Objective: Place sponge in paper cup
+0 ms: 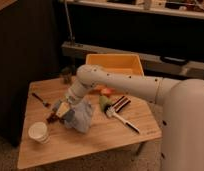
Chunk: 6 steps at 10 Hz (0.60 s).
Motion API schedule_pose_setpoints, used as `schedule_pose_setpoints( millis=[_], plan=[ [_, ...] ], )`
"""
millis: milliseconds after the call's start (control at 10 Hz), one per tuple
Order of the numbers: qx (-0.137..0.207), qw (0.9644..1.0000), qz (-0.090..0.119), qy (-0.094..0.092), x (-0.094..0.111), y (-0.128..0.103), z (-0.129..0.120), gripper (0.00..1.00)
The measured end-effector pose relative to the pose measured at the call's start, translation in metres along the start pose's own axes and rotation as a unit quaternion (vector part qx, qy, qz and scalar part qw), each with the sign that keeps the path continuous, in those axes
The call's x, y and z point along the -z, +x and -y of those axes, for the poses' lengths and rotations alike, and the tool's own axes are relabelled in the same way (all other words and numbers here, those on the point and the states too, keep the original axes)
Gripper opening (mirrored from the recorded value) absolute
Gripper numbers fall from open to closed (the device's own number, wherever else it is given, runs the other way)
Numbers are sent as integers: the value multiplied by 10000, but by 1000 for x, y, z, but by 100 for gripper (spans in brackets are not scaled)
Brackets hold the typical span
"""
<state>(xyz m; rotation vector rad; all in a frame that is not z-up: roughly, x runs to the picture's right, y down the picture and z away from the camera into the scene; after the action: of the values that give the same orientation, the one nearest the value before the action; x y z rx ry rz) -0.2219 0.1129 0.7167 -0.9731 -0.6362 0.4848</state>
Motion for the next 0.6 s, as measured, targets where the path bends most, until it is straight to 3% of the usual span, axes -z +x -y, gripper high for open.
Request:
schedule_pose_setpoints(
  millis=[100,300,600],
  plan=[
    [312,9988,244,-279,-17,-9,-9,0],
    [701,9937,672,-564,-30,-26,-18,0],
    [1106,9844,1220,-625,-6,-45,-15,0]
  ],
)
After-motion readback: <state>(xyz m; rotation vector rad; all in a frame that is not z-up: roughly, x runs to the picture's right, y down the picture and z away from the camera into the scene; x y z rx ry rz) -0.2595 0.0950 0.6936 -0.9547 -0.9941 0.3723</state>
